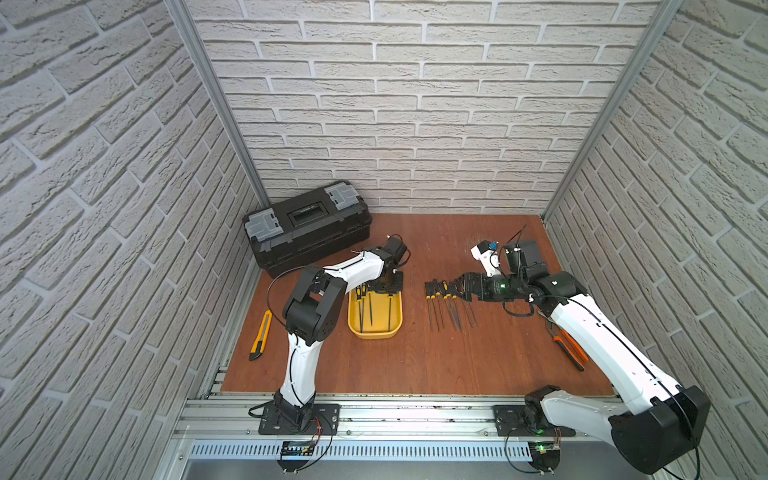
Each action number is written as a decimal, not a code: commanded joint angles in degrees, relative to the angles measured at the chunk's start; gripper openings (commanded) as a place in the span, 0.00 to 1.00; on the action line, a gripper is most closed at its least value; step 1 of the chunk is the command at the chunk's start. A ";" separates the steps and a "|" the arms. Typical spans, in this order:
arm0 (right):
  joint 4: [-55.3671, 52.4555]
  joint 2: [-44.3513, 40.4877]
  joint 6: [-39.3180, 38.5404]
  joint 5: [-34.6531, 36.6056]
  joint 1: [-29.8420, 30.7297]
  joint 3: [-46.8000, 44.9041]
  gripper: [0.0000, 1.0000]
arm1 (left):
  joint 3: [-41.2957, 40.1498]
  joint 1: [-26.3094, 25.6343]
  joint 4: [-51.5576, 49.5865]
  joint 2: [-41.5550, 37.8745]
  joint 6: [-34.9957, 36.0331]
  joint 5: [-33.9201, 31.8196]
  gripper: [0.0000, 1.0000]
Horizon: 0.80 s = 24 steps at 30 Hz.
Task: Take the file tool out of the storage box
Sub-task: Pick up the file tool from the storage box.
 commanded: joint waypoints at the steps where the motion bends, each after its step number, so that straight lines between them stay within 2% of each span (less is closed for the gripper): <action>1: 0.97 -1.46 0.02 -0.48 -0.14 0.46 1.00 | 0.84 -0.36 -1.48 1.55 0.76 -2.16 0.18; 9: 1.58 -1.83 0.27 -1.93 -0.14 -0.48 1.00 | 0.14 -0.39 -1.67 -0.56 1.03 -1.71 0.15; 14: 4.34 -1.72 1.60 -6.66 -0.04 -1.72 1.00 | -0.82 0.47 -2.27 -4.17 1.02 0.16 0.14; 24: 9.62 -1.55 5.32 -6.86 3.24 -3.85 0.91 | -2.94 2.66 -1.63 -13.38 -1.19 4.49 0.14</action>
